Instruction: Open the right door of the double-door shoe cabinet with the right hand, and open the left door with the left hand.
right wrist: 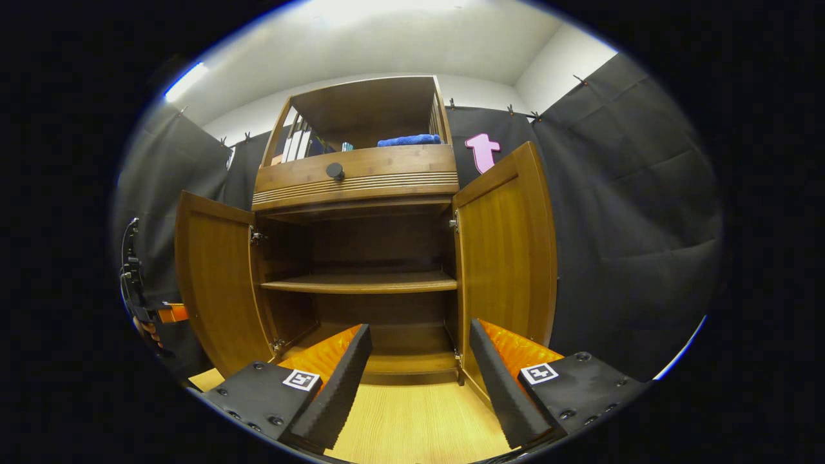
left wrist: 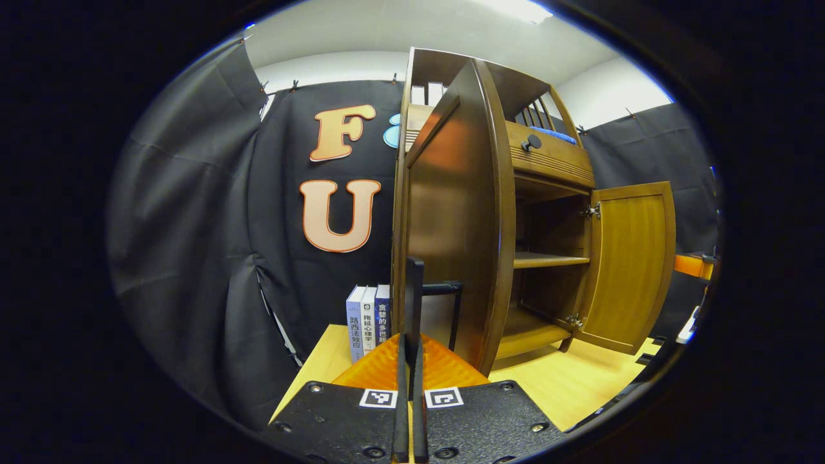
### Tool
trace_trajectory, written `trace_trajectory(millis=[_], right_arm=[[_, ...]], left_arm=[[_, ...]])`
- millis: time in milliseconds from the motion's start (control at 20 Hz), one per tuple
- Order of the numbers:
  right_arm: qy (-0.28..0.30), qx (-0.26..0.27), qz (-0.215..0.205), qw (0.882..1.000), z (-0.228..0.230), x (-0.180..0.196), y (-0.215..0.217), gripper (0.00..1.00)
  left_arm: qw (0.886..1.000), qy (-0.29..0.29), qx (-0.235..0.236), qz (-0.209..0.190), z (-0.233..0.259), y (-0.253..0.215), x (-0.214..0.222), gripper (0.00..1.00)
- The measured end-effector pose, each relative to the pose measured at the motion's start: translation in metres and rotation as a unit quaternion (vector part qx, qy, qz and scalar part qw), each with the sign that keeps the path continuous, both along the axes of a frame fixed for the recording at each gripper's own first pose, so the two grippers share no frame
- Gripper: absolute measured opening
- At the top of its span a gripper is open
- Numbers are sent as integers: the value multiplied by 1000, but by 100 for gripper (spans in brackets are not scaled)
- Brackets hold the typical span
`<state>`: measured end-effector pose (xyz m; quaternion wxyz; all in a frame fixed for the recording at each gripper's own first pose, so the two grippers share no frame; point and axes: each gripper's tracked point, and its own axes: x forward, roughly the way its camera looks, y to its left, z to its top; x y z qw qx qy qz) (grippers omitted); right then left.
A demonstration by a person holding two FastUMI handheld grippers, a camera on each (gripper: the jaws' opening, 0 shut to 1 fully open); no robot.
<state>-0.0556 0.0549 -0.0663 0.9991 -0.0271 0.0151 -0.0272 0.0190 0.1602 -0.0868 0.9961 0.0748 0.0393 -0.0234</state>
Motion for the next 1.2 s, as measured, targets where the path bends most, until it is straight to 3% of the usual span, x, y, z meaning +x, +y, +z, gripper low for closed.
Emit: trace_trajectory(millis=[400,650,900,1000,1050,1200], right_arm=[[0,5,1,1000,-4,11,4,98],[1,9,-2,1000,-4,13,-2,98],[4,6,0,1000,-5,10,-9,98],[-1,7,2,1000,-1,2,-15,98],[-5,7,3,1000,1,0,-16,98],[-15,2,6,1000,5,-4,-16,98]], left_arm=[[999,1,-7,34,4,38,1,1],[999,4,-39,24,4,43,0,1],[996,11,-47,73,9,37,-32,0],[995,0,-45,93,19,35,-51,12],[994,-10,-48,98,23,28,-62,32],[994,-32,-49,95,36,10,-83,61]])
